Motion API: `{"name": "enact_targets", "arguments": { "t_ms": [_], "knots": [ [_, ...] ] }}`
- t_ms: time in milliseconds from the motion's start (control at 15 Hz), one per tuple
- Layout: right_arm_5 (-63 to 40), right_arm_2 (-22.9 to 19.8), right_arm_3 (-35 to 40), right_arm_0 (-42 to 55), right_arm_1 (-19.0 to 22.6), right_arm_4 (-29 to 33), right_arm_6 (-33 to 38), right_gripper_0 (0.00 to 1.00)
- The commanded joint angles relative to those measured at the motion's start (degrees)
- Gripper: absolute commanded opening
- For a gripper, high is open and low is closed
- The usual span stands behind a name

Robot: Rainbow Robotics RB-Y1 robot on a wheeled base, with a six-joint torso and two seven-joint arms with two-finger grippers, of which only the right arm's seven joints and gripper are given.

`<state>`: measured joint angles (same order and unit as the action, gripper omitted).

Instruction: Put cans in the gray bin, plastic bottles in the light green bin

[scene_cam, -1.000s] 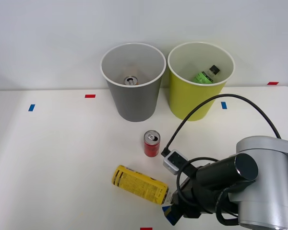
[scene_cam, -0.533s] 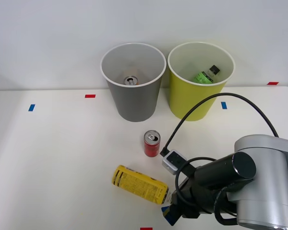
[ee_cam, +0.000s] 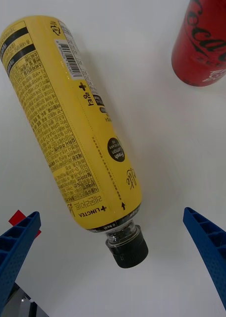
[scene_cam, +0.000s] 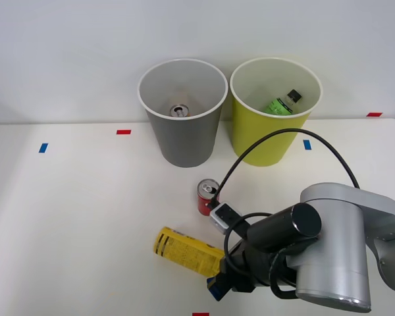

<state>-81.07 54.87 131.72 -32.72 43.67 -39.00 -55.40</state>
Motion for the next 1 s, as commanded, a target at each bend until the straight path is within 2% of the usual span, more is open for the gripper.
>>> {"name": "enact_targets", "arguments": {
  "t_ms": [67, 333, 800, 1000],
  "knots": [
    [-2.60, -0.03, -1.03, -0.86, -2.89, 1.11, -0.67, 1.00],
    [-2.78, -0.03, -3.31, -2.35, -5.52, 0.06, -0.76, 1.00],
    [-2.87, 0.06, -11.93, -5.08, -13.61, 0.68, -2.17, 1.00],
    [-2.95, 0.06, -12.89, -5.60, -14.49, 1.29, -3.49, 1.00]
  ]
}}
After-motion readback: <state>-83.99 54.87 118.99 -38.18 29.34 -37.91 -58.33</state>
